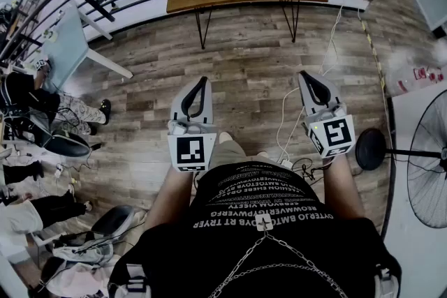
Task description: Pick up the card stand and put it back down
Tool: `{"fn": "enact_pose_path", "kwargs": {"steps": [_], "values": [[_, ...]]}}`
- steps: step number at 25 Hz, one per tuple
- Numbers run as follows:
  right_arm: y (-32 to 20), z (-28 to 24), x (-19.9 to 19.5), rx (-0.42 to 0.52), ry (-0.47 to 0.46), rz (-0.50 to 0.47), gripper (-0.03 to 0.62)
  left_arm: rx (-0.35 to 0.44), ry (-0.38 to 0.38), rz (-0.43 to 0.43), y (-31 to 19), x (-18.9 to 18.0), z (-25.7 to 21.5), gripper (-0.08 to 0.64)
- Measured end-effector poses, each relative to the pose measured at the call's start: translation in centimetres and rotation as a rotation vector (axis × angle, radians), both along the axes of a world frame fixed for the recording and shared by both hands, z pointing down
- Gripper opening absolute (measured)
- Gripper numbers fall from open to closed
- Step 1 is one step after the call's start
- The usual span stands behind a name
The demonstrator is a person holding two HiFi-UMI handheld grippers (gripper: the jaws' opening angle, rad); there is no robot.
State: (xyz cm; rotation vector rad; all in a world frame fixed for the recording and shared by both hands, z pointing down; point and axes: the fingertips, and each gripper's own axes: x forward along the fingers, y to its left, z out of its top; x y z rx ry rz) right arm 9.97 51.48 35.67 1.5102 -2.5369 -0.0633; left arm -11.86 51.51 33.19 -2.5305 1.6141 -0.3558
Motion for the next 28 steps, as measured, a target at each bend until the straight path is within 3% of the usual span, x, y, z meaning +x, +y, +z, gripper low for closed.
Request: {"fn": "enact_pose_path", "kwargs": {"steps": [6,15,21,28], "values": [[-1.6,0.5,-0.5,-0.004,0.004,-0.001,0.014,0.027,-0.004,0.002,-1.8,-0.8,0.5,0.026],[-7.0,1.0,-0.7,0.003,-0.003,0.047,0.014,0.050,0.095,0.017,-8.2,-1.9,0.1,0.026],[-12.1,2.0,-0.8,-0.007,-0.012,0.087,0.018,0.011,0.056,0.028,-13.8,-3.3,1.4,0.027],[-18.0,2.4,-2.0,-0.029,-0.013,0.112,0.099,-0.013,0.048,0.032,-20.6,-5.9,1.8,0.028]]}}
